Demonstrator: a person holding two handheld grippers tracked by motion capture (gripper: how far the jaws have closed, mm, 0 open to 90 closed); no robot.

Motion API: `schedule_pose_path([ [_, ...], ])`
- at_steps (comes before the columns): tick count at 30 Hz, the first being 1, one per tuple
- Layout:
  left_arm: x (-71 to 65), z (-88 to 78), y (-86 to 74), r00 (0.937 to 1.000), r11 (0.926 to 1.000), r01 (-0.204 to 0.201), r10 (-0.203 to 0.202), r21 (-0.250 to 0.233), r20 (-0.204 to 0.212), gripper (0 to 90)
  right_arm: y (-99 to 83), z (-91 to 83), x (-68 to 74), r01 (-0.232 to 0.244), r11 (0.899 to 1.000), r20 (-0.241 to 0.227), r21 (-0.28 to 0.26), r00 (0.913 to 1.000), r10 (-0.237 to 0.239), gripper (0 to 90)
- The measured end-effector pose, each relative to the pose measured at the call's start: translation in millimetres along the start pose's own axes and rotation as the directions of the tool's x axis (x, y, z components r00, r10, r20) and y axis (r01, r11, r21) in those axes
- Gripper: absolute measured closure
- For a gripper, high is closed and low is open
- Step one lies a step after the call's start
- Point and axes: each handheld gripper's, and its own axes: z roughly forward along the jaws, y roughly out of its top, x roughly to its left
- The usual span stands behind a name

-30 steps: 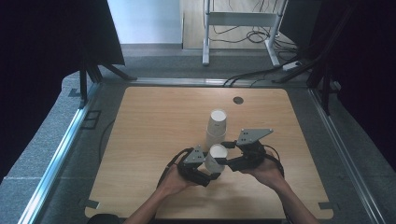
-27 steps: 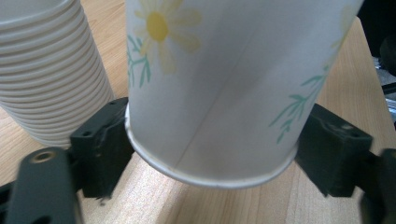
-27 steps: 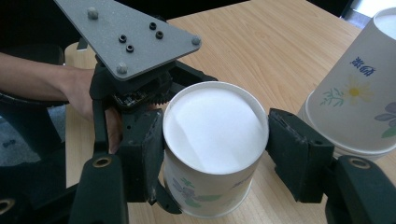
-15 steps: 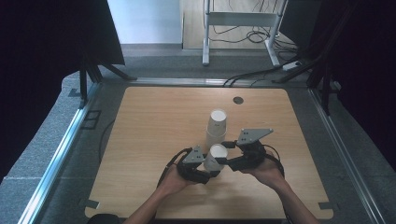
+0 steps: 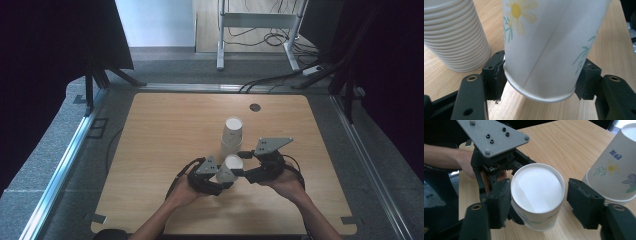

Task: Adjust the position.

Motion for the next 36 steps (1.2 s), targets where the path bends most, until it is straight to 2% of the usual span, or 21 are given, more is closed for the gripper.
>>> schedule_pose_path([
  [6,0.3,-5.6,3.4,0.9988,0.9973,-0.045,0.046,0.058,-0.015,35.7,0.9,-5.2,-0.7,0.011,1.0,0.007,0.009,0.9999,-0.011,26.8],
  [8,1.1,-8.3,5.7,0.9974,0.9942,-0.067,0.069,0.084,-0.02,35.6,1.6,-6.2,-0.8,0.016,0.999,0.01,0.031,0.9998,-0.017,21.9],
  [11,1.0,-9.9,7.7,0.9967,0.9921,-0.076,0.078,0.099,-0.022,35.5,2.4,-5.9,0.0,0.039,0.996,0.015,0.085,0.9991,-0.04,17.4],
  [13,0.7,-11.3,11.1,0.9941,0.9853,-0.101,0.106,0.137,-0.025,35.5,3.1,-5.2,0.6,0.056,0.991,0.013,0.119,0.9982,-0.058,15.9],
  [14,0.7,-11.3,11.1,0.9941,0.9853,-0.101,0.106,0.137,-0.025,35.4,3.8,-4.7,0.6,0.066,0.988,0.018,0.141,0.9974,-0.069,14.8],
  [15,0.2,-11.5,12.4,0.9924,0.9813,-0.115,0.12,0.154,-0.026,35.4,3.8,-4.7,0.6,0.066,0.988,0.018,0.141,0.9974,-0.069,14.8],
  [16,-1.0,-10.6,14.8,0.99,0.9751,-0.131,0.138,0.179,-0.028,35.3,5.9,-3.6,1.0,0.087,0.979,0.023,0.185,0.9954,-0.093,14.2],
  [17,-1.2,-10.6,15.9,0.9881,0.9702,-0.145,0.152,0.195,-0.024,35.3,6.9,-3.0,1.3,0.094,0.975,0.022,0.204,0.9947,-0.1,13.9],
  [22,-3.8,-7.9,20.3,0.9834,0.955,-0.172,0.181,0.242,-0.016,35.0,9.4,4.1,4.2,0.131,0.949,0.014,0.288,0.99,-0.141,13.5],
  [25,-4.9,-6.8,22.0,0.9816,0.9493,-0.182,0.191,0.256,-0.01,35.1,8.3,10.2,6.7,0.15,0.933,0.004,0.327,0.9871,-0.16,13.5],
  [26,-4.9,-6.8,22.0,0.9816,0.9493,-0.182,0.191,0.256,-0.01,35.0,8.3,10.2,6.7,0.15,0.933,0.004,0.327,0.9871,-0.16,13.5],
  [27,-6.3,-5.4,22.7,0.9818,0.9484,-0.179,0.189,0.261,-0.014,35.0,7.0,14.6,8.3,0.165,0.921,-0.003,0.354,0.9845,-0.175,13.6],
  [31,-8.1,-3.5,24.8,0.9791,0.9386,-0.194,0.203,0.286,-0.004,35.0,5.2,22.4,11.0,0.186,0.901,-0.011,0.391,0.9801,-0.198,13.7],
  [32,-8.4,-3.3,25.5,0.9778,0.9341,-0.199,0.209,0.296,-0.002,34.9,4.9,24.2,11.6,0.191,0.899,-0.014,0.394,0.9792,-0.202,13.8],
  [34,-9.6,-2.2,26.5,0.9755,0.9299,-0.21,0.22,0.302,0.002,34.8,5.0,27.1,12.2,0.199,0.894,-0.023,0.4,0.9779,-0.208,13.9],
  [35,-10.1,-2.2,27.1,0.9729,0.9243,-0.221,0.231,0.311,0.006,34.8,5.1,28.4,12.7,0.203,0.891,-0.028,0.406,0.9773,-0.21,14.0],
  [36,-10.9,-1.1,27.2,0.9729,0.9252,-0.22,0.231,0.309,0.001,34.7,4.7,30.2,13.1,0.206,0.89,-0.032,0.406,0.9768,-0.212,14.2],
])
